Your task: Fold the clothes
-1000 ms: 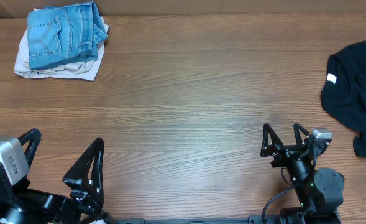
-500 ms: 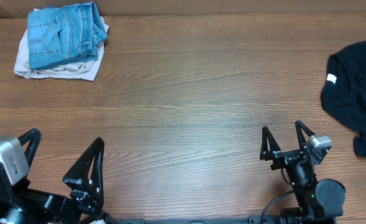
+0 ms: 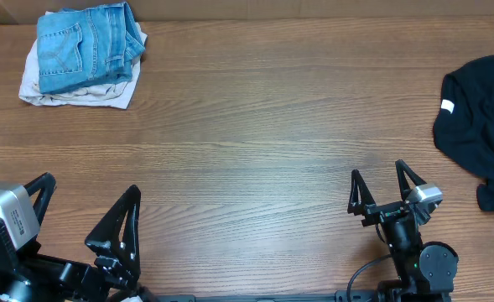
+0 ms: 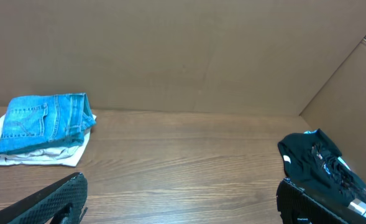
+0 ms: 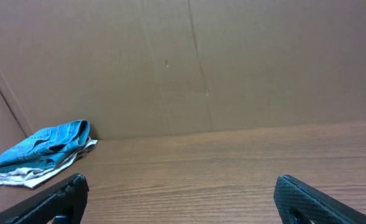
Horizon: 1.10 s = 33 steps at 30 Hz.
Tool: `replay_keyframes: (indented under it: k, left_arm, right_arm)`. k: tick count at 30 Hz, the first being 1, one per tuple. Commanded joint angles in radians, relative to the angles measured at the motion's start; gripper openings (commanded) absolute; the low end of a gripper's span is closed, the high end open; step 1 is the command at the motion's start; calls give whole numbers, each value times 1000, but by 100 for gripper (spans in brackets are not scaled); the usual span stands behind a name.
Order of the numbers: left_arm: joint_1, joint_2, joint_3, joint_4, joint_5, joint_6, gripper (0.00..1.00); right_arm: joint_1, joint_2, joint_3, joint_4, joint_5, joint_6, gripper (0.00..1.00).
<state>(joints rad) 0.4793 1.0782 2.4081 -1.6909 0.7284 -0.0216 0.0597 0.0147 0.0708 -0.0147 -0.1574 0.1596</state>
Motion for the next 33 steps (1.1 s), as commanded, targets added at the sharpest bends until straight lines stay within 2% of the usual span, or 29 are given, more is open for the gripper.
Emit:
replay_keyframes:
  k: [1, 4, 8, 17, 20, 33]
  left_arm:
    - [5, 2, 0, 2, -4, 19, 100]
    - [5, 2, 0, 2, -4, 19, 100]
    - [5, 2, 0, 2, -4, 19, 100]
    - [5, 2, 0, 2, -4, 19, 100]
    - [5, 2, 0, 2, -4, 19, 100]
    - [5, 2, 0, 2, -4, 19, 100]
  right_arm:
    - [-3, -12, -18, 28, -4, -4, 100]
    - [-3, -12, -59, 95, -7, -3, 100]
    - [-3, -12, -63, 99, -13, -4, 100]
    - [-3, -12, -63, -62, 55, -23, 100]
    - [-3, -12, -63, -61, 51, -59, 100]
    - [-3, -12, -63, -60, 51, -56, 100]
